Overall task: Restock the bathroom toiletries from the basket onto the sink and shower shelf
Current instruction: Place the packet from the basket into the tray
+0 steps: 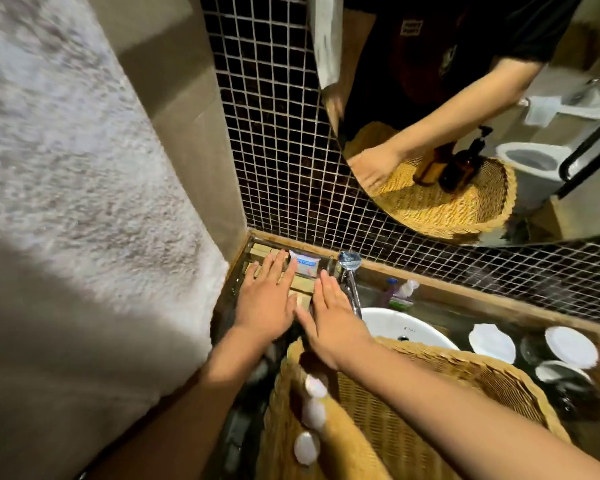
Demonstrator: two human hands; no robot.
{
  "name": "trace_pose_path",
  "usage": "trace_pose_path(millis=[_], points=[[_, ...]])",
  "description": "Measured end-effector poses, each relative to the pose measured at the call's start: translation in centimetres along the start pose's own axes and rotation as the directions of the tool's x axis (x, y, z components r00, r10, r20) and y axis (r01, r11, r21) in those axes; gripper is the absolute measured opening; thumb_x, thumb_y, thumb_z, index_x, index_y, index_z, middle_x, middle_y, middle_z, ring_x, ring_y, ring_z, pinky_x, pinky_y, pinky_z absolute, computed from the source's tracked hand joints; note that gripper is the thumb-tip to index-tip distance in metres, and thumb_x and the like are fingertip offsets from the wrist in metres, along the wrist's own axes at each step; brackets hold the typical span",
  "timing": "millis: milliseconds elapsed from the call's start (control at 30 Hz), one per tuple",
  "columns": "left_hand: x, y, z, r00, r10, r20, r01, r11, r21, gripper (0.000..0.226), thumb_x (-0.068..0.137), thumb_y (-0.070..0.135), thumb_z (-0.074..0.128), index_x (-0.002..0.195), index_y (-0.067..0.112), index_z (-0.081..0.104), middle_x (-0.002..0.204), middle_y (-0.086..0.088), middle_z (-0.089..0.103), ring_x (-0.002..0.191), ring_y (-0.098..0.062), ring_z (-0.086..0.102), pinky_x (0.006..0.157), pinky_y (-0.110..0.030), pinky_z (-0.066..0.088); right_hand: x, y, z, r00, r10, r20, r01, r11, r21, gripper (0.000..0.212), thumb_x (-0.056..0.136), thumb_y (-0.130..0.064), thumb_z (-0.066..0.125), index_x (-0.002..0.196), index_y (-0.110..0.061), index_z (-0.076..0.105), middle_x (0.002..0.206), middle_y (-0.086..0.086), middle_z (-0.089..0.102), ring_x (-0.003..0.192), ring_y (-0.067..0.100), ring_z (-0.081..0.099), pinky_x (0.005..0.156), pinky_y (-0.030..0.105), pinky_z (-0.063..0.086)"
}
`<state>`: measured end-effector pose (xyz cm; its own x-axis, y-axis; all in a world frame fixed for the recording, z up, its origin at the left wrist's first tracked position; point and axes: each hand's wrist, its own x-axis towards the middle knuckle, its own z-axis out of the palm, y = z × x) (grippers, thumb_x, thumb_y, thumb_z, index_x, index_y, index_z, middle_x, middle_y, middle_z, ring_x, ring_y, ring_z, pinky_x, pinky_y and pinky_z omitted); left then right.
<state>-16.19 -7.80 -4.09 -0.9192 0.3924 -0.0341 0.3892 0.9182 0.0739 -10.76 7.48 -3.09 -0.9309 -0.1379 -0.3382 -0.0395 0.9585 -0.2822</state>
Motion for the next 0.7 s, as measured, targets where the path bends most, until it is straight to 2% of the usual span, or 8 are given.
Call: trace_pose_path(millis=[133,200,300,467,533,600,667,700], points=[[-3.3,2.4,-1.5,0.992,-0.036,-0.122,0.034,0.999,-0.021,0.063,0.095,0.046,0.04,0.153,0.023,0.034,0.154,-0.002,0.044,0.146,-0.023,0.03,0.118,-0.052,0.014,-4.3,1.6,0.1,0.999,-0.042,-0.011,0.042,0.999,-0.026,0.076,0.103,-0.057,0.01,0.158,-0.008,-0.006,0.164,0.008,-0.019,0.151,0.019,-0.017,0.122,0.032,-0.006],[-5.2,3.7,-1.8,0.991,-0.048,-0.126,0.044,0.998,-0.036,0.06,0.095,0.048,0.039,0.15,0.025,0.039,0.149,-0.001,0.048,0.144,-0.024,0.033,0.116,-0.055,0.016,-6.5,2.6,0.6,0.996,-0.087,0.001,0.087,0.996,-0.016,0.073,0.104,-0.056,0.013,0.159,-0.01,-0.004,0.165,0.004,-0.017,0.152,0.016,-0.014,0.118,0.028,-0.005],[-8.0,5.3,-1.3,0.994,-0.012,-0.105,0.006,0.999,-0.049,0.057,0.094,0.047,0.042,0.146,0.024,0.044,0.144,-0.001,0.051,0.142,-0.026,0.035,0.114,-0.055,0.016,-9.2,4.2,1.7,0.983,-0.171,0.067,0.172,0.985,-0.012,0.073,0.104,-0.057,0.017,0.159,-0.013,-0.001,0.166,0.001,-0.014,0.152,0.015,-0.01,0.121,0.03,0.004],[-12.3,8.1,0.4,0.997,0.061,-0.042,-0.063,0.996,-0.065,0.047,0.086,0.042,0.05,0.128,0.023,0.06,0.124,-0.001,0.059,0.12,-0.025,0.047,0.107,-0.047,0.024,-10.1,6.6,4.2,0.927,-0.314,0.207,0.343,0.931,-0.122,0.069,0.104,-0.049,0.03,0.16,-0.016,0.006,0.167,0.004,-0.004,0.154,0.021,0.004,0.122,0.035,0.016],[-13.6,9.3,1.0,0.995,0.07,0.076,-0.063,0.995,-0.083,0.044,0.09,0.041,0.045,0.128,0.022,0.057,0.126,-0.003,0.057,0.12,-0.025,0.045,0.108,-0.042,0.023,-9.5,7.1,4.7,0.893,-0.375,0.251,0.414,0.902,-0.125,0.068,0.103,-0.043,0.036,0.16,-0.018,0.01,0.167,0.007,0.003,0.153,0.023,0.012,0.122,0.037,0.021],[-14.7,10.4,2.0,0.981,0.044,0.19,-0.021,0.992,-0.122,0.05,0.095,0.038,0.04,0.141,0.019,0.048,0.136,-0.005,0.051,0.127,-0.026,0.042,0.114,-0.04,0.021,-8.7,7.3,4.8,0.853,-0.432,0.294,0.486,0.863,-0.142,0.065,0.102,-0.038,0.04,0.159,-0.021,0.015,0.167,0.006,0.007,0.152,0.024,0.015,0.121,0.036,0.022],[-15.8,11.3,2.5,0.966,0.017,0.257,0.013,0.993,-0.114,0.058,0.098,0.034,0.039,0.152,0.015,0.034,0.144,-0.007,0.045,0.132,-0.027,0.038,0.119,-0.041,0.015,-7.9,7.5,4.9,0.823,-0.47,0.319,0.537,0.827,-0.166,0.064,0.102,-0.034,0.042,0.159,-0.021,0.018,0.167,0.006,0.005,0.152,0.024,0.015,0.119,0.036,0.022],[-16.3,11.6,2.9,0.959,0.005,0.284,0.023,0.995,-0.097,0.058,0.098,0.033,0.039,0.152,0.014,0.032,0.144,-0.007,0.044,0.132,-0.027,0.038,0.12,-0.042,0.015,-7.6,7.6,5.0,0.814,-0.479,0.328,0.549,0.818,-0.169,0.064,0.102,-0.033,0.043,0.159,-0.02,0.017,0.167,0.006,0.003,0.152,0.024,0.014,0.119,0.035,0.022]])
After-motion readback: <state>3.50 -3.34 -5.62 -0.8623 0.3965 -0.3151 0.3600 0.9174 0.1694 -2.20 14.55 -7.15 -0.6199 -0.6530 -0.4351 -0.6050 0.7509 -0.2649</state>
